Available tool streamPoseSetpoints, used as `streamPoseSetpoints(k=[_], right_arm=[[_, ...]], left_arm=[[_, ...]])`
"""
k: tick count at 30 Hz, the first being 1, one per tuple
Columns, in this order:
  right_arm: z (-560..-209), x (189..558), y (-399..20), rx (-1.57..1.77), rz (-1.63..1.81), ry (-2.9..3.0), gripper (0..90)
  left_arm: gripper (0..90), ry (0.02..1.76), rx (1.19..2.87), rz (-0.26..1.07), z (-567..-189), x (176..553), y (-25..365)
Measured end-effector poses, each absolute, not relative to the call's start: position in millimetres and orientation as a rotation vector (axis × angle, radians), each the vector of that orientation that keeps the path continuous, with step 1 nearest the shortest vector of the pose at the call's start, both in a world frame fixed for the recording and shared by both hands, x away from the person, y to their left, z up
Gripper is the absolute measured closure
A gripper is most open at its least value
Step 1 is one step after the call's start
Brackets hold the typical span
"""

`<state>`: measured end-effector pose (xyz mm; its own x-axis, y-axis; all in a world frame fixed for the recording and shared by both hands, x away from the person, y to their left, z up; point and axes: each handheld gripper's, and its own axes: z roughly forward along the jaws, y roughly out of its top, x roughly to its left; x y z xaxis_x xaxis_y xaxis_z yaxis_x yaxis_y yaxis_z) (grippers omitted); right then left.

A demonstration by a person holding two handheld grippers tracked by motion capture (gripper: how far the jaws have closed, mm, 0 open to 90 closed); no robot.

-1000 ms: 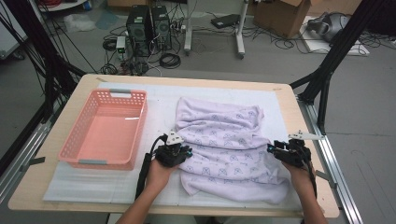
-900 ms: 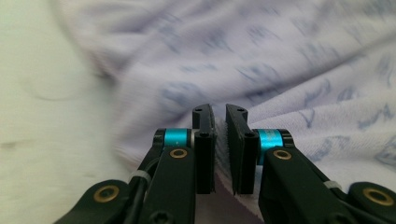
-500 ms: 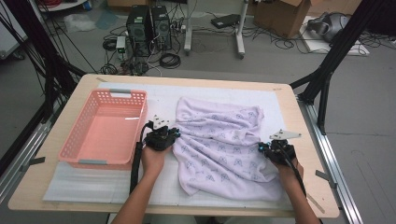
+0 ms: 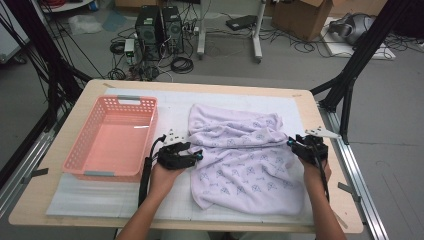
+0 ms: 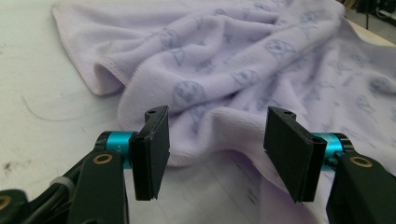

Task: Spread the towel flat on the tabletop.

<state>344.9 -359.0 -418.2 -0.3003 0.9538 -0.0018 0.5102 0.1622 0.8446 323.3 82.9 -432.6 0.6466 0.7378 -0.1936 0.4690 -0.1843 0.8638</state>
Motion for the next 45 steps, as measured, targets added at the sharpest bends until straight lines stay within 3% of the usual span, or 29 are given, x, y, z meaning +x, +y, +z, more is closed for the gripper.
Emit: streamPoseSetpoints(k=[8,17,24,26,28,29,31,34,43,45], right_arm=[[-423,296,-371,1.317,1.054,2.032,64.3],[-425,269,-384,1.344,1.118,2.104,65.0],[-442,268,-363,1.33,1.146,2.255,61.0],[-445,266,-354,1.303,1.117,2.274,59.8],[-446,264,-346,1.29,1.095,2.273,61.2],[-446,262,-343,1.298,1.084,2.264,63.9],[-445,262,-339,1.312,1.074,2.254,75.5],[-442,261,-332,1.282,1.037,2.258,87.2],[-439,288,-338,1.363,1.012,2.042,88.1],[-438,297,-338,1.363,0.995,2.002,88.1]], left_arm=[[40.3,0.927,1.848,0.252,-435,297,92],[43.8,0.917,1.813,0.216,-431,279,109],[38.2,0.911,1.94,0.099,-451,269,83],[36.5,0.899,1.964,0.144,-453,266,74],[42.5,0.883,1.993,0.18,-453,263,66],[52.8,0.882,2.014,0.238,-452,260,63],[84.8,0.878,2.035,0.262,-451,260,61],[87.6,0.954,1.989,0.3,-449,266,68],[87.0,1.104,1.864,0.341,-444,290,98],[88.9,1.116,1.87,0.425,-444,293,101]])
